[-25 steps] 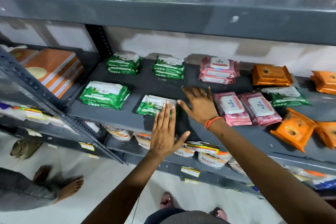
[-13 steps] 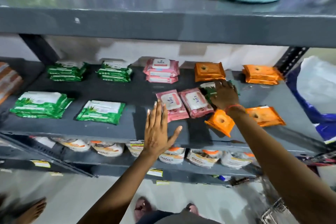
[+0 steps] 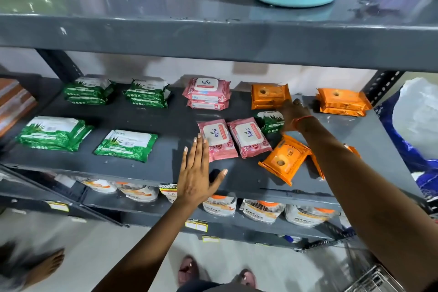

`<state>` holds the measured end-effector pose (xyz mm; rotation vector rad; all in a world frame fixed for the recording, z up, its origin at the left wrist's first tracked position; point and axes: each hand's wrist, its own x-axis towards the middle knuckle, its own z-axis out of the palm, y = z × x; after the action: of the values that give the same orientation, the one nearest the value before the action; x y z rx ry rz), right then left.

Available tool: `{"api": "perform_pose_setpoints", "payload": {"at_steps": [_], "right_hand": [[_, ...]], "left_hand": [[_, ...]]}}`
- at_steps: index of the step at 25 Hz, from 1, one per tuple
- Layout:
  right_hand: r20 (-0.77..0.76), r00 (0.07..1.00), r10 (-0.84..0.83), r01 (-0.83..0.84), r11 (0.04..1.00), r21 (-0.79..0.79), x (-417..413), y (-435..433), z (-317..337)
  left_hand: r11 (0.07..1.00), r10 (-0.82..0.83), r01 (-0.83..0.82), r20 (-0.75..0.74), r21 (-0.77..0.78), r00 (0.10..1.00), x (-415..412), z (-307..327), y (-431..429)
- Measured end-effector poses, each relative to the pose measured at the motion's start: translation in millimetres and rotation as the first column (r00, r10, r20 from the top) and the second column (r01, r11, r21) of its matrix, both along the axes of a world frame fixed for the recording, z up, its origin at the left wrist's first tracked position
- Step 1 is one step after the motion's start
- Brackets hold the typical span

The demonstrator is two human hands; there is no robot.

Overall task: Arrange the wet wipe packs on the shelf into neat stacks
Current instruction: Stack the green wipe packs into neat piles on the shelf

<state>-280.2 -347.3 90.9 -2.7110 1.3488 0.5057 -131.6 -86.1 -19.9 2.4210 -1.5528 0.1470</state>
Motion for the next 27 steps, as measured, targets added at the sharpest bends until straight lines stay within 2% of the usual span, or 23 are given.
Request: {"api": "perform_pose_setpoints", "payload": {"at_steps": [1,7,11,14,18,22,25,27], "right_hand": [[-0.030,0.999,0.016,-0.017,1.000,-0.017,-0.1,-3.7,-4.0],[0.047,0.998,0.045,-0.037,0.985,-0.170,-4.2,0.5,-10.8],[0.091,0.995,-0.031,0.057,0.952,-0.302,-1.7,12.9,2.0],[0.210,0.975,-0.068,0.144,0.917,-0.371,17.6,34.6,17.7],[0.363,0.932,0.006,0.098,0.959,-0.267,68.9,82.2,31.6],[0.463,0.878,-0.123,0.104,0.992,0.066,127.5,158.3,30.9],[0.380,0.917,0.121,-0.098,0.992,-0.080,180.6,196.3,10.9],[0.332,0.924,0.192,-0.161,0.980,-0.117,210.8,212.0,-0.7]], "left_hand": [[1.000,-0.002,0.002,-0.001,0.002,1.000,0.1,0.3,-0.1],[1.000,-0.017,0.018,-0.005,0.023,1.000,2.0,-1.4,0.2],[0.999,-0.032,0.030,-0.066,-0.033,0.997,2.3,1.4,-0.1],[0.993,-0.065,0.054,-0.101,-0.109,0.993,10.2,6.4,4.2],[0.986,-0.034,0.021,-0.078,-0.167,0.996,40.1,15.2,23.4],[0.977,0.066,-0.076,-0.056,-0.199,0.996,95.3,13.8,65.3],[0.968,0.163,-0.171,-0.056,-0.184,0.985,134.9,7.2,98.8],[0.956,0.229,-0.241,-0.088,-0.165,0.969,155.0,3.6,115.5]]}}
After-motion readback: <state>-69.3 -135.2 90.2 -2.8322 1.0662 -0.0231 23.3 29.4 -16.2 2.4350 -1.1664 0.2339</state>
